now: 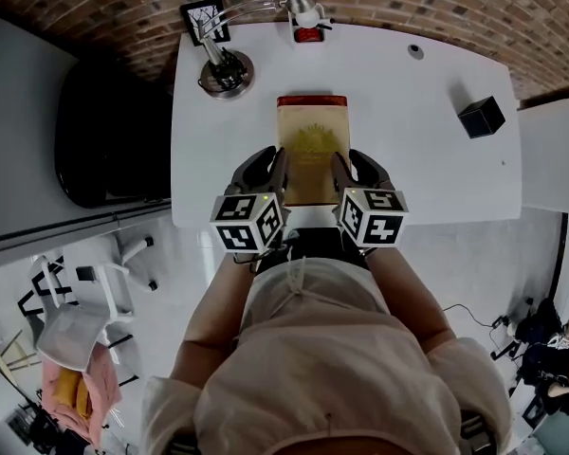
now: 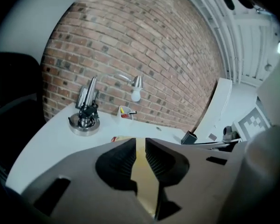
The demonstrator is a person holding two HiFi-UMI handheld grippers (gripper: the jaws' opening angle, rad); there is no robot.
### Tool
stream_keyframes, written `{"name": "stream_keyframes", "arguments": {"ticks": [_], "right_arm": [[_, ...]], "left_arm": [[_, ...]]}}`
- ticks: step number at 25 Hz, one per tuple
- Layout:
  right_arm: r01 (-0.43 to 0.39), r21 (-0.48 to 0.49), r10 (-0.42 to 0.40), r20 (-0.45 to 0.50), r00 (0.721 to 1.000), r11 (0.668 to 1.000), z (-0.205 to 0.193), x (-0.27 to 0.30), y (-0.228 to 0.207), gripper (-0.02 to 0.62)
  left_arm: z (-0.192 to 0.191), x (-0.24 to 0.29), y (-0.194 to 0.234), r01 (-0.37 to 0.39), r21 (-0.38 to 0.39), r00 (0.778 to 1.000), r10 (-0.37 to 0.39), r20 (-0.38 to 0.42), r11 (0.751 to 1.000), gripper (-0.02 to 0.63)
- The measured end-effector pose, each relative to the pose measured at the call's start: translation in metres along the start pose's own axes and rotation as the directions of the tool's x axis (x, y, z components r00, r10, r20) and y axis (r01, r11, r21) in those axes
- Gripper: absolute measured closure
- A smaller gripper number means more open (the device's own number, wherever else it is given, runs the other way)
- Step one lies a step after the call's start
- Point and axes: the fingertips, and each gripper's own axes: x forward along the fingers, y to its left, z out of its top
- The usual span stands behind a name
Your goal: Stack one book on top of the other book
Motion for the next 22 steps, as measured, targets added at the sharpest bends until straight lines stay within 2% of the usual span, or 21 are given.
{"name": "stream_keyframes", "arguments": {"ticks": [2,6,11,18,20,22], "right_arm": [[0.004,-0.015,-0.004,0.023,1.0,1.0,0.005,-0.009,0.008,0.484],[0.0,-0.031,0.003,0.078,0.997,1.0,0.012,-0.031,0.027,0.545],[0.03,-0.141,0.0,0.207,0.978,0.99,0.028,-0.062,0.051,0.562],[0.108,-0.267,0.016,0.424,0.905,0.958,0.056,-0.099,0.077,0.563],[0.095,-0.303,0.057,0.457,0.887,0.948,0.061,-0.105,0.085,0.563],[0.049,-0.331,0.12,0.47,0.874,0.943,0.063,-0.107,0.093,0.566]], "left_arm": [[0.009,-0.01,-0.006,0.005,0.054,0.999,-0.007,0.036,0.999,0.554],[0.018,-0.03,-0.02,0.039,0.085,0.995,-0.047,0.088,0.996,0.584],[0.036,-0.06,-0.038,0.088,0.149,0.977,-0.115,0.181,0.985,0.588],[0.075,-0.101,-0.052,0.071,0.273,0.927,-0.164,0.338,0.959,0.588],[0.084,-0.11,-0.052,0.04,0.305,0.915,-0.158,0.371,0.952,0.588],[0.091,-0.116,-0.051,0.007,0.32,0.906,-0.141,0.398,0.947,0.588]]}}
